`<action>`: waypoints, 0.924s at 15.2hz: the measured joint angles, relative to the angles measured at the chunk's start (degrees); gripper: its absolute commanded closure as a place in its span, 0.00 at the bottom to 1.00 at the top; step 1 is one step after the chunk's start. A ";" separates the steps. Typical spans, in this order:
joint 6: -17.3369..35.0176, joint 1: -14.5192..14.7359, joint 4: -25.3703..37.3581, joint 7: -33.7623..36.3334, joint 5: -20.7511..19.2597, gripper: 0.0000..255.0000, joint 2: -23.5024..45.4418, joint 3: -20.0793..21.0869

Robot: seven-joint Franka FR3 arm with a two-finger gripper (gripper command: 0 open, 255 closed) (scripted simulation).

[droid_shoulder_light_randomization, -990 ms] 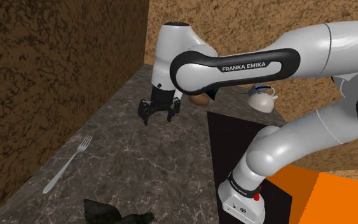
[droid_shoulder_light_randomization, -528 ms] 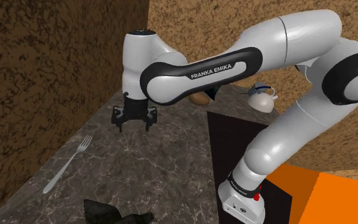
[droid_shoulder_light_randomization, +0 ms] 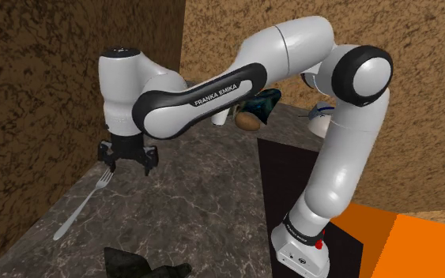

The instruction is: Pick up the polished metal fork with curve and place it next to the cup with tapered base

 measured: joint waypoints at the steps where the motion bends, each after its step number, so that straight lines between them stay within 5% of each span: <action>1: -0.92 1.41 2.78 2.75 -1.85 0.00 2.68 -0.53; 7: -5.29 10.69 20.12 14.59 -10.35 0.00 18.49 -6.00; 14: -2.62 12.27 20.72 16.88 -12.48 0.00 22.23 -7.70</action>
